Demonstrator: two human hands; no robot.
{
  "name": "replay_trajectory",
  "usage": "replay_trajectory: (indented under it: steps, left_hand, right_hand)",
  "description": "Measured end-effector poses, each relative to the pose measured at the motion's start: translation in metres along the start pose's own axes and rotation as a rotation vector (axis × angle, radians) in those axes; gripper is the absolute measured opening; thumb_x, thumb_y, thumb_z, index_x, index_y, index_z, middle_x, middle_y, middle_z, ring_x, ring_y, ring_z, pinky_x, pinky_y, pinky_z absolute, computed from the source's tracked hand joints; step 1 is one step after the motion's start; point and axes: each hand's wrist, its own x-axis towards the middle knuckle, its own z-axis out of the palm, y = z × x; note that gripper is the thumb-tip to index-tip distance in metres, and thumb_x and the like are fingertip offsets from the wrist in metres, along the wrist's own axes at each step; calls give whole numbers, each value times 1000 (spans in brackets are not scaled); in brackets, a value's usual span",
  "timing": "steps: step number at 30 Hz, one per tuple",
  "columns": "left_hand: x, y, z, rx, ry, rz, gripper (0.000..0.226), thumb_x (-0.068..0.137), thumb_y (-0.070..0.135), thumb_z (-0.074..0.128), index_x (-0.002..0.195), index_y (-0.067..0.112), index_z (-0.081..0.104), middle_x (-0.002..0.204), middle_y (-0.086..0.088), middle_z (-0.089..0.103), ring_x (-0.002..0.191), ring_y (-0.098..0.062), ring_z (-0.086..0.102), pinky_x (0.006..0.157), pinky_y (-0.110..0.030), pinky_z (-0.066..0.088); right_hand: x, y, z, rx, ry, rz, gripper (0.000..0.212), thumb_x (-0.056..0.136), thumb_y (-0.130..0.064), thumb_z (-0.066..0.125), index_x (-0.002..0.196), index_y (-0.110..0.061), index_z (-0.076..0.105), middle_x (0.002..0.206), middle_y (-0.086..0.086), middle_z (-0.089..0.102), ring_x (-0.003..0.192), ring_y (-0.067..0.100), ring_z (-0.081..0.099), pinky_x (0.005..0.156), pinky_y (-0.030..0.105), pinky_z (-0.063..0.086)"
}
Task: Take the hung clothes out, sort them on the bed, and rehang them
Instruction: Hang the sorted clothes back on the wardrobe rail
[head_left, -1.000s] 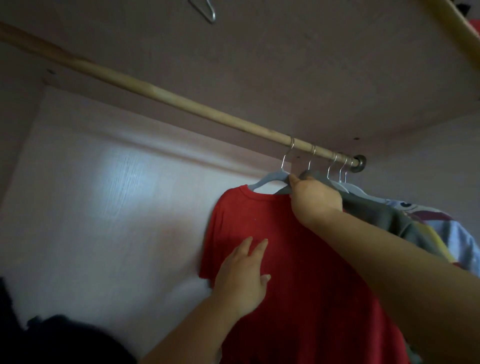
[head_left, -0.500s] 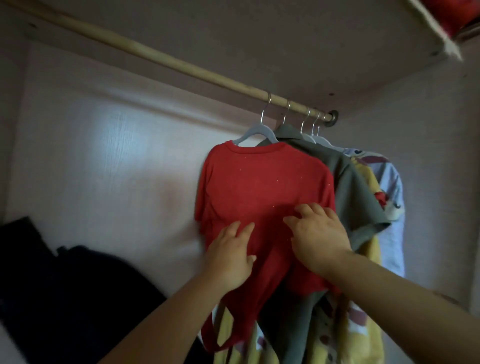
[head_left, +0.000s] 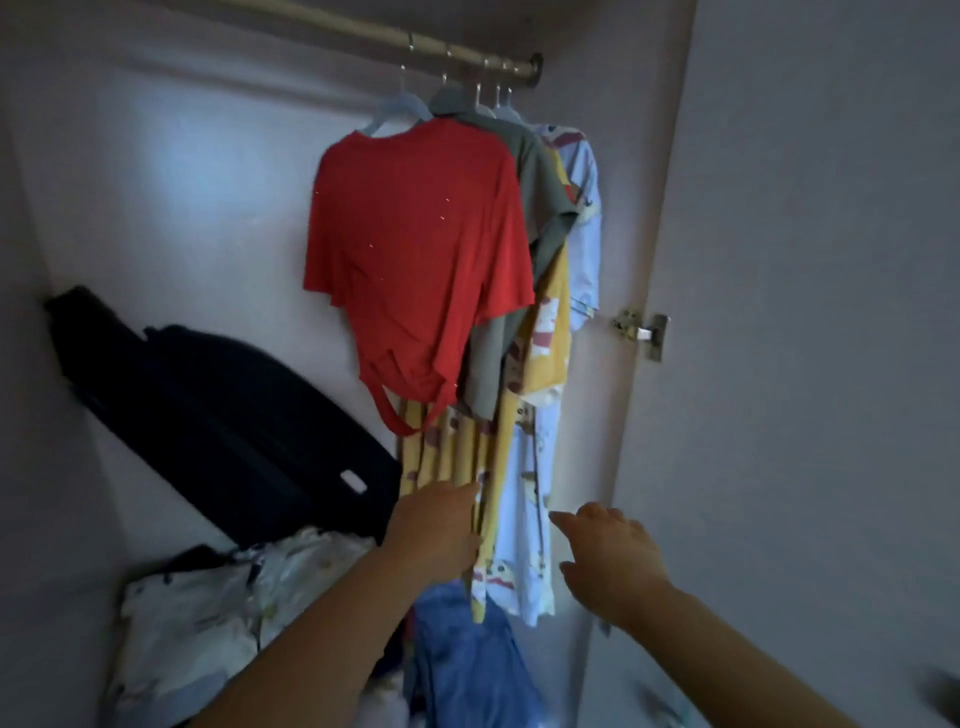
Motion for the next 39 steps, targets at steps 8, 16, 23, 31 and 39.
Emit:
replay_trajectory:
  steps: [8, 16, 23, 31, 39]
  left_hand:
    - [-98, 91, 54, 18, -182, 160, 46, 95, 31, 46, 138, 16, 39, 137, -7, 45, 124, -25, 45, 99, -36, 40]
    - [-200, 192, 90, 39, -243, 508, 44, 92, 32, 49, 133, 19, 42, 135, -6, 46, 121, -27, 48, 96, -33, 39]
    - [-343, 282, 126, 2, -392, 920, 45, 94, 37, 47, 134, 18, 42, 134, -5, 47, 120, -25, 47, 97, -33, 39]
    - [-537, 397, 121, -2, -523, 1416, 52, 94, 37, 48, 142, 23, 33, 139, -3, 42, 124, -26, 43, 99, -34, 38]
    - [-769, 450, 94, 69, -540, 1806, 50, 95, 38, 47, 141, 20, 35, 142, -6, 41, 128, -26, 41, 103, -36, 35]
  right_hand:
    - [-164, 41, 42, 189, -56, 214, 56, 93, -31, 48, 145, -31, 28, 136, 4, 43, 123, 25, 42, 101, 32, 34]
    - [-352, 44, 51, 196, -87, 579, 52, 93, -26, 49, 142, -27, 34, 134, 4, 44, 122, 25, 43, 98, 32, 38]
    - [-562, 1, 51, 198, -144, 1041, 47, 92, -31, 52, 137, -21, 41, 136, 5, 42, 125, 25, 41, 101, 34, 38]
    - [-797, -76, 14, 187, -80, 1554, 53, 92, -28, 51, 142, -22, 35, 137, 4, 43, 126, 25, 41, 102, 34, 37]
    - [-1002, -212, -22, 162, 24, 1979, 55, 90, -27, 51, 142, -26, 34, 135, 1, 42, 125, 23, 40, 102, 34, 36]
